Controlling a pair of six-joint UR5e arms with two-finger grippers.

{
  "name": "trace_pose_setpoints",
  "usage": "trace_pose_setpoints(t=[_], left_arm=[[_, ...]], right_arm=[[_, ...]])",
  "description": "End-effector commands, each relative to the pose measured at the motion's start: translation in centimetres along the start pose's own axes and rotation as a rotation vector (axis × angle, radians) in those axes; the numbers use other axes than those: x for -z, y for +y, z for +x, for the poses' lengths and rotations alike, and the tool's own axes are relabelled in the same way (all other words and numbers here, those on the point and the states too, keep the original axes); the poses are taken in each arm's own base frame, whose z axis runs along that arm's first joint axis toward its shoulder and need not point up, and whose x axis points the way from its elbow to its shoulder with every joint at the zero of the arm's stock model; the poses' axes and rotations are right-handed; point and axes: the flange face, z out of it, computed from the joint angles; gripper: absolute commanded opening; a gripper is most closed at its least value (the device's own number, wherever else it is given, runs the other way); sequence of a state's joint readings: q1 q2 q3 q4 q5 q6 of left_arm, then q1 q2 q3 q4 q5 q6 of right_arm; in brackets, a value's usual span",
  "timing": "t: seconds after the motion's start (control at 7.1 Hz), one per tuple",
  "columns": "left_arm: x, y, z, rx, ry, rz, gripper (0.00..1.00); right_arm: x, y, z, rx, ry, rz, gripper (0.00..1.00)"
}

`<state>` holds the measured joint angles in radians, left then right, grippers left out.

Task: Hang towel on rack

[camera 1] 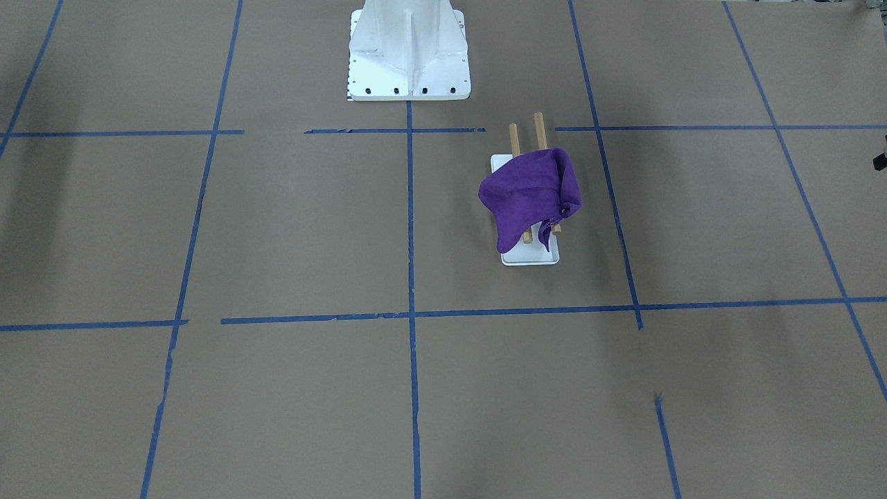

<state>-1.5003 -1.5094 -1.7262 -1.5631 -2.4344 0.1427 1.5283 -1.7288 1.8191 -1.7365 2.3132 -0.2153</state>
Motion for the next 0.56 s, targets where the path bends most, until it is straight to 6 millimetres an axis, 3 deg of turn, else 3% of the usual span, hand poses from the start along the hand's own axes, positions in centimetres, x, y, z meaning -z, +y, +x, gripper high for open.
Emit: trace_pose_setpoints(t=[0.0, 0.14, 0.42], left_arm=[[0.5, -0.2, 0.5, -0.011, -0.001, 0.010, 1.00], [1.2, -0.4, 1.6, -0.030, 0.000, 0.025, 1.00], [1.1, -0.6, 1.2, -0.047, -0.016, 0.038, 1.00]], right_arm=[[-0.1, 0.0, 0.0, -0.001, 0.000, -0.001, 1.00], [0.0, 0.0, 0.0, 0.000, 0.000, 0.001, 1.00], [0.0, 0.1, 0.1, -0.001, 0.000, 0.000, 1.00]])
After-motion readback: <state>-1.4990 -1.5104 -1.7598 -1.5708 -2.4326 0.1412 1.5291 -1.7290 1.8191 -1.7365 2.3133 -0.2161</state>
